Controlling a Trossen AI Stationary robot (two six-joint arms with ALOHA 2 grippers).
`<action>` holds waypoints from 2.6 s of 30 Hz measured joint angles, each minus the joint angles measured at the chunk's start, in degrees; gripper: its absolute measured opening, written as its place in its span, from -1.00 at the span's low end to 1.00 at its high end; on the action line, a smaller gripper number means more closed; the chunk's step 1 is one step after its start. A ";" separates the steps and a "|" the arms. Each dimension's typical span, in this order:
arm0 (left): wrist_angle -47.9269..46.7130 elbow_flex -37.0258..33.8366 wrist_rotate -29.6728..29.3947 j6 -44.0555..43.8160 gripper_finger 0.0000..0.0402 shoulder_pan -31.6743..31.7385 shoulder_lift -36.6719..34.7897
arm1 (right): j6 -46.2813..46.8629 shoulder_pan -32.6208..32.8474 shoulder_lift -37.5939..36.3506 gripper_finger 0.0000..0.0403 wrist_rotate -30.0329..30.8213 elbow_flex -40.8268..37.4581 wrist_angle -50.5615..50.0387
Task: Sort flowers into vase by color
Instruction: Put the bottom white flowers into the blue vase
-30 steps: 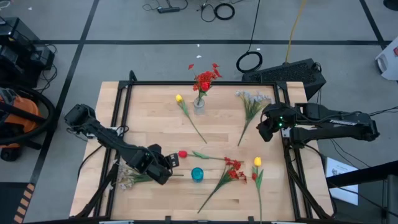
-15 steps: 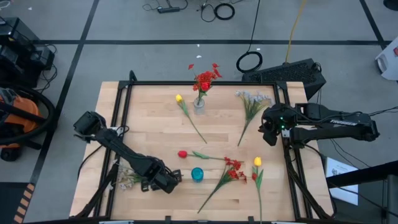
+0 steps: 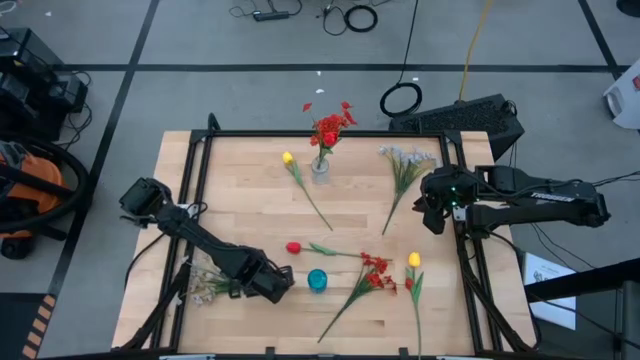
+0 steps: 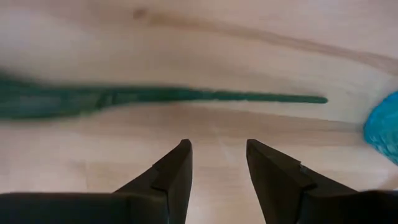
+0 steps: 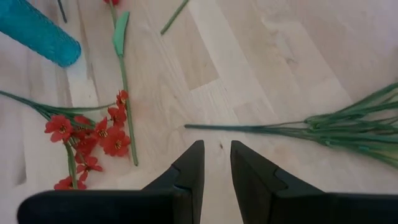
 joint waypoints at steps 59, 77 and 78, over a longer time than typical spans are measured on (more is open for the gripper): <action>-9.44 -4.71 0.61 76.53 -0.24 -2.18 -2.32 | 26.04 0.02 7.09 -0.65 4.63 0.00 9.72; 1.14 -0.77 1.59 115.22 -0.93 -1.01 -2.24 | 14.68 0.02 7.34 -0.65 4.26 0.00 9.69; 0.42 0.32 1.46 116.83 -0.93 -0.57 -2.25 | 13.98 0.02 7.34 -0.65 4.27 0.00 9.68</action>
